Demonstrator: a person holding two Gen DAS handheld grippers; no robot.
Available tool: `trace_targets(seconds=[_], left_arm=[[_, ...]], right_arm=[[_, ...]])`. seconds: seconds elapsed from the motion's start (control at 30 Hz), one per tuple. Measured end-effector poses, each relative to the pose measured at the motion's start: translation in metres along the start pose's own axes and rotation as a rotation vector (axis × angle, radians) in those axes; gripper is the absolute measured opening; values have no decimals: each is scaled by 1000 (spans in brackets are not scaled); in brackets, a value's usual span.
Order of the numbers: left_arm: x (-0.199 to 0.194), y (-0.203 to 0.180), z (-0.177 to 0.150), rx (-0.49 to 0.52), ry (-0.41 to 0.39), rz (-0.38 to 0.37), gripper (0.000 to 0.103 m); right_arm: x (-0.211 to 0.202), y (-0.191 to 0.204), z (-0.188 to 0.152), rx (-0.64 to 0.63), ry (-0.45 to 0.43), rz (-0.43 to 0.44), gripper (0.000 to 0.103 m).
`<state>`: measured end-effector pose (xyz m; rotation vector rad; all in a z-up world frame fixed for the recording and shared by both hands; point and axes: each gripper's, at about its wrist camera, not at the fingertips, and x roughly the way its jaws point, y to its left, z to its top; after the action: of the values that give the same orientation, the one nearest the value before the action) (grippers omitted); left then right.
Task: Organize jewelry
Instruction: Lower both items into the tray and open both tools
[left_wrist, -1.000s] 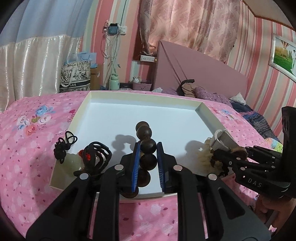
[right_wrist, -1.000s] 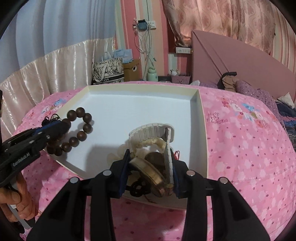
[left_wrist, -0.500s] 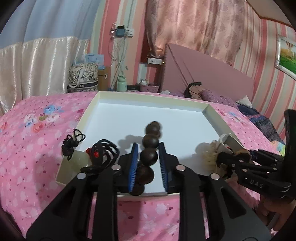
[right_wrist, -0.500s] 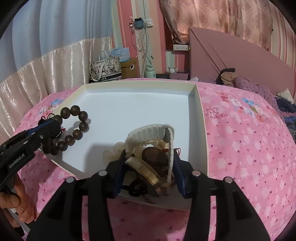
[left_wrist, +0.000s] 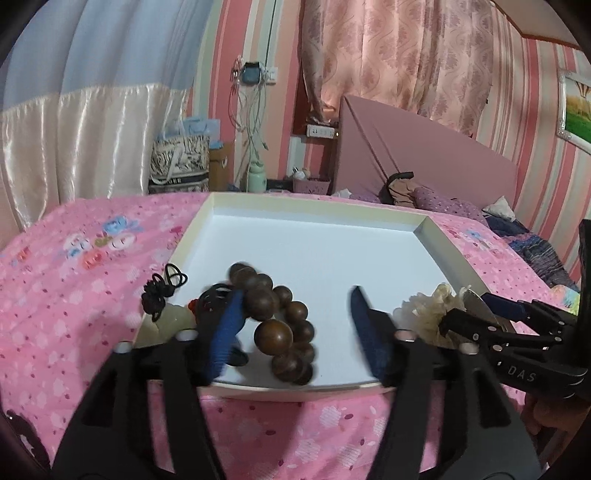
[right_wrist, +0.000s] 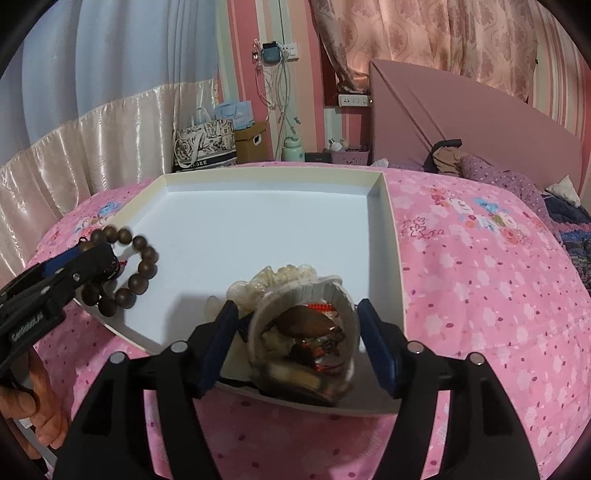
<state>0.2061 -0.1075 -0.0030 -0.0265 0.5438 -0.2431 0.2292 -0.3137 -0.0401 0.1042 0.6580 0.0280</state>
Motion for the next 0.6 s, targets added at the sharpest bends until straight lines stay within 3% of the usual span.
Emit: trace_targets(seconds=[0.6], left_arm=[[-10, -7, -2, 60, -55, 21, 86]], right_arm=[[-8, 2, -1, -12, -35, -25, 72]])
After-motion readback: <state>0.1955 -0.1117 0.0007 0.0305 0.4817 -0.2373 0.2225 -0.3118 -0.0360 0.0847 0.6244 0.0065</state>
